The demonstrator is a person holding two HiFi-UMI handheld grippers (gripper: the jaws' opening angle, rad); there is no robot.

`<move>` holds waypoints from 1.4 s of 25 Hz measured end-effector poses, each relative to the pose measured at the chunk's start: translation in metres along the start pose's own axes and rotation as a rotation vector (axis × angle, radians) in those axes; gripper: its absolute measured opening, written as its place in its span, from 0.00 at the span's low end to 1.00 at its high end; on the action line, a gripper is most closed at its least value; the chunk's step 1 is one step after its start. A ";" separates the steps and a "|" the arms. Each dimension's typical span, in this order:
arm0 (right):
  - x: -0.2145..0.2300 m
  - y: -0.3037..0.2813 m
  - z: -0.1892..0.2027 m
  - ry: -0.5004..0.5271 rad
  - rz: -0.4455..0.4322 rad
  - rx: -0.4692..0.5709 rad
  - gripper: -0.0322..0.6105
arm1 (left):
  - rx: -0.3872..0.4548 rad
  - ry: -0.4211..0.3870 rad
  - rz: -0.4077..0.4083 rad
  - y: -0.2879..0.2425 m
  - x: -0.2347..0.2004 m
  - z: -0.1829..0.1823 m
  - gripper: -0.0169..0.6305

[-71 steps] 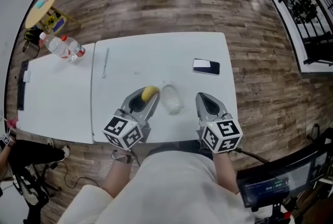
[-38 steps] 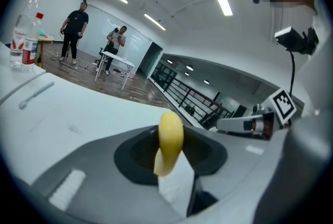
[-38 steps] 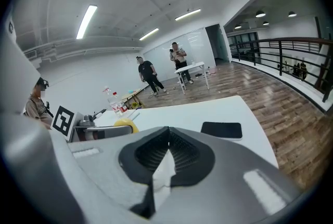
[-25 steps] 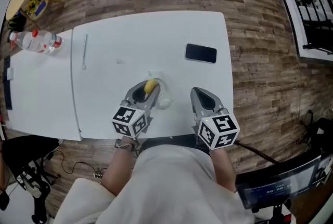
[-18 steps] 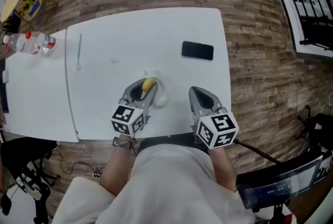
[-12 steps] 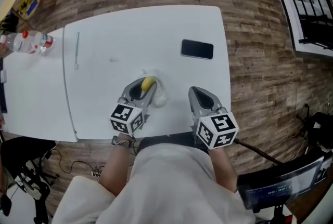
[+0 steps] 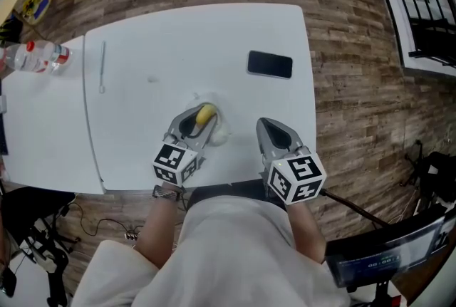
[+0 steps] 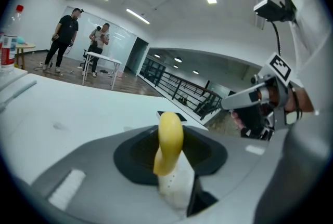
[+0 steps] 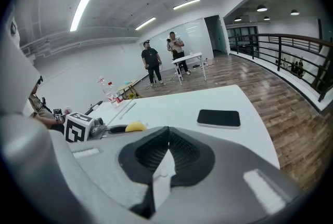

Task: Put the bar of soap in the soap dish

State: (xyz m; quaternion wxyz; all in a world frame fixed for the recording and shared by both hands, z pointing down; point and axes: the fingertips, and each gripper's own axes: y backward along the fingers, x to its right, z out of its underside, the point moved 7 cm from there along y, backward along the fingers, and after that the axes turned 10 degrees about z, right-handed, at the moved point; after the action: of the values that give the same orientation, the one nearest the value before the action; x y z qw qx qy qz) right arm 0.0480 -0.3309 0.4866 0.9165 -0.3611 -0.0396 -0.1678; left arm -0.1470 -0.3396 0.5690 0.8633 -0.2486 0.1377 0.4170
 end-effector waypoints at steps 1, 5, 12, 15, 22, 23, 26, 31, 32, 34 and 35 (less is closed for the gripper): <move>0.000 0.000 0.000 0.000 0.000 0.000 0.05 | 0.000 -0.004 -0.005 0.000 0.000 0.000 0.24; -0.001 0.000 -0.001 0.001 -0.003 -0.002 0.05 | -0.014 -0.043 -0.030 0.002 -0.003 -0.002 0.26; -0.002 -0.001 0.000 -0.003 -0.006 -0.003 0.05 | -0.043 -0.067 -0.069 0.002 -0.006 -0.007 0.29; -0.003 -0.001 0.001 0.001 -0.004 -0.006 0.05 | -0.051 -0.048 -0.083 0.002 -0.009 -0.005 0.31; -0.001 -0.001 0.002 0.003 0.000 -0.005 0.05 | -0.061 -0.059 -0.076 0.000 -0.010 -0.007 0.31; -0.001 -0.002 0.001 0.004 0.001 -0.005 0.05 | -0.063 -0.063 -0.071 -0.001 -0.011 -0.008 0.31; -0.002 -0.002 0.002 0.005 -0.001 -0.006 0.05 | -0.078 -0.074 -0.065 -0.002 -0.011 -0.008 0.32; -0.003 -0.001 0.003 0.003 -0.007 -0.009 0.05 | -0.055 -0.056 -0.072 -0.001 -0.013 -0.007 0.31; -0.003 -0.002 0.004 0.002 -0.006 -0.010 0.05 | -0.049 -0.052 -0.068 0.000 -0.014 -0.007 0.32; -0.002 -0.002 0.004 0.002 -0.006 -0.011 0.05 | -0.045 -0.049 -0.061 0.000 -0.015 -0.004 0.32; -0.002 -0.002 0.004 0.002 -0.006 -0.012 0.05 | -0.043 -0.049 -0.061 0.000 -0.016 -0.004 0.32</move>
State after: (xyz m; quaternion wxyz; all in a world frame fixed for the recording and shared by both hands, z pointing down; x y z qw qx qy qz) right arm 0.0454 -0.3290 0.4907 0.9138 -0.3663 -0.0390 -0.1711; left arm -0.1565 -0.3519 0.5729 0.8732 -0.2610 0.1000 0.3992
